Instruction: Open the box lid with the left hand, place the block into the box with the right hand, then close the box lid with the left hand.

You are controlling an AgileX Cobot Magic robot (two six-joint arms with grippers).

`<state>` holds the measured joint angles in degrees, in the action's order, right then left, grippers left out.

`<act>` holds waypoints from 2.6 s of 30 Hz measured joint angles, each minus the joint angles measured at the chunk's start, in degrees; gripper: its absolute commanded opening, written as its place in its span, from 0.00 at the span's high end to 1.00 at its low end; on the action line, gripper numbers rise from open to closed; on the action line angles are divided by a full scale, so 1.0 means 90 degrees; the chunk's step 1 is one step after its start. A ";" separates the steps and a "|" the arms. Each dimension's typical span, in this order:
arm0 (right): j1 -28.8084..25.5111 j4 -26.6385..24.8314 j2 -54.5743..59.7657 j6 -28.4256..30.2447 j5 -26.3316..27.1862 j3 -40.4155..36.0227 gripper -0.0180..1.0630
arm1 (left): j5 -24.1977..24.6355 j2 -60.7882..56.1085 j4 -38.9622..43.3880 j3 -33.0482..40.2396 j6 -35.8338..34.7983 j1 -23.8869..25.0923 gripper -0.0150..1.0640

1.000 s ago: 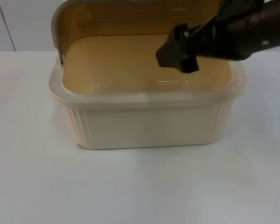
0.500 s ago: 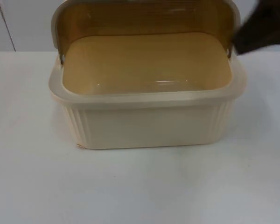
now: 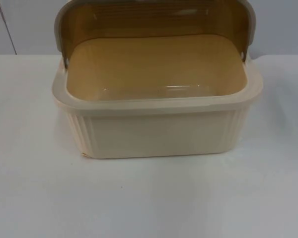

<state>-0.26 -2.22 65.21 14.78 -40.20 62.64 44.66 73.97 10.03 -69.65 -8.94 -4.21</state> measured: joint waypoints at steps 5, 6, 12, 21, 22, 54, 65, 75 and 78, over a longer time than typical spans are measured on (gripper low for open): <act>-0.0300 0.0984 -0.0110 -0.0378 -0.0412 0.0000 0.01 | 0.0000 0.0000 0.0000 0.0000 0.0000 0.0000 0.04; -0.0315 0.1117 -0.0120 -0.0546 -0.0445 0.0000 0.01 | 0.0000 0.0000 0.0000 0.0000 0.0000 0.0000 0.04; -0.0315 0.1129 -0.0135 -0.0877 -0.0415 0.0000 0.01 | 0.0000 0.0000 0.0000 0.0000 0.0000 0.0000 0.04; -0.0315 0.1085 -0.0244 -0.0931 -0.0399 0.0000 0.01 | 0.0027 0.0000 0.0000 0.0000 -0.0452 0.0000 0.04; -0.0315 0.1085 -0.0257 -0.0931 -0.0384 0.0000 0.01 | 0.0063 0.0000 0.0000 0.0000 -0.0511 0.0000 0.04; -0.0315 0.0707 -0.0260 -0.0907 -0.0106 0.0000 0.01 | -0.3224 0.0792 0.0593 -0.0983 0.0439 -0.0063 0.04; -0.0315 0.0698 -0.0260 -0.0907 -0.0094 0.0000 0.01 | -0.1958 0.2326 0.0554 -0.3497 0.3150 -0.1225 0.04; -0.0315 0.0698 -0.0260 -0.0907 -0.0094 0.0000 0.01 | -0.1832 0.3000 0.0309 -0.4195 0.5442 -0.2016 0.04; -0.0315 0.0698 -0.0260 -0.0907 -0.0094 0.0000 0.01 | -0.1940 0.3148 0.0271 -0.4195 0.5738 -0.2127 0.04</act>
<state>-3.09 4.05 62.87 6.62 -41.05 62.64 27.20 102.30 12.46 -107.41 42.71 -23.35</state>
